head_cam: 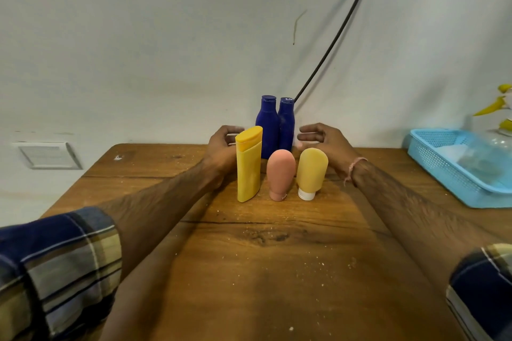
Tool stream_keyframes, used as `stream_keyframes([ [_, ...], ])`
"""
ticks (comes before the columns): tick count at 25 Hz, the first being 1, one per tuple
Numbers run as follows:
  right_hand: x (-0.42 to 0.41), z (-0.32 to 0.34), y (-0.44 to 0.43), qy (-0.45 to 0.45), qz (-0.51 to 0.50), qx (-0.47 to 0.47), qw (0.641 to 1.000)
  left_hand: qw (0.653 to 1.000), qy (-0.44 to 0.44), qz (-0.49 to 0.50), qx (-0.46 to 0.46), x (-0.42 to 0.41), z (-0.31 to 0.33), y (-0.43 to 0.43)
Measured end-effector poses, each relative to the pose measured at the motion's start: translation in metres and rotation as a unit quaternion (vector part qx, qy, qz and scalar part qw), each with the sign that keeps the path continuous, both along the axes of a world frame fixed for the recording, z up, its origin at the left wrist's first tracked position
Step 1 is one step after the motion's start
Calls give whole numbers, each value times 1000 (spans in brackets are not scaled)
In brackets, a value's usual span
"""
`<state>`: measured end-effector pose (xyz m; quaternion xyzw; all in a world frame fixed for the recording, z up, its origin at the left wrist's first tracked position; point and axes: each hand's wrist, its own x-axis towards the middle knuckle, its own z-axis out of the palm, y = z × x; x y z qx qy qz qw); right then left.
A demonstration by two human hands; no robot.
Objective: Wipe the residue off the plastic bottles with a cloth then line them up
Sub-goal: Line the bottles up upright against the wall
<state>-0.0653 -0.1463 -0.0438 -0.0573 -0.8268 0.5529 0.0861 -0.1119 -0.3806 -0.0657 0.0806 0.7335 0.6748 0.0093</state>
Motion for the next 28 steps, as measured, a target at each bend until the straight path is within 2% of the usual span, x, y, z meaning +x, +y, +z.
stream_keyframes([
  [3,41,-3,-3,6,-47,-68,997,999,-21,-14,-21,24,-6,-25],
  [5,67,-6,-7,4,-67,-90,994,997,-21,-62,-40,49,-2,-40],
  [8,91,-12,-15,-9,-69,-97,993,984,-34,-123,-128,77,0,-44],
  [11,99,-18,-25,-6,-69,-75,995,977,-18,-72,-202,88,-5,-25],
  [14,101,-23,-33,1,-80,-59,995,986,1,16,-165,85,-8,-18],
  [17,103,-28,-35,6,-82,-50,995,992,-7,35,-123,70,-7,-28],
  [21,105,-29,-38,11,-85,-14,996,998,-44,12,-34,35,4,-39],
  [26,101,-30,-41,15,-127,54,990,997,-61,-31,-24,1,7,-23],
  [28,95,-29,-38,22,-147,50,988,997,-72,-28,-5,-9,0,-15],
])
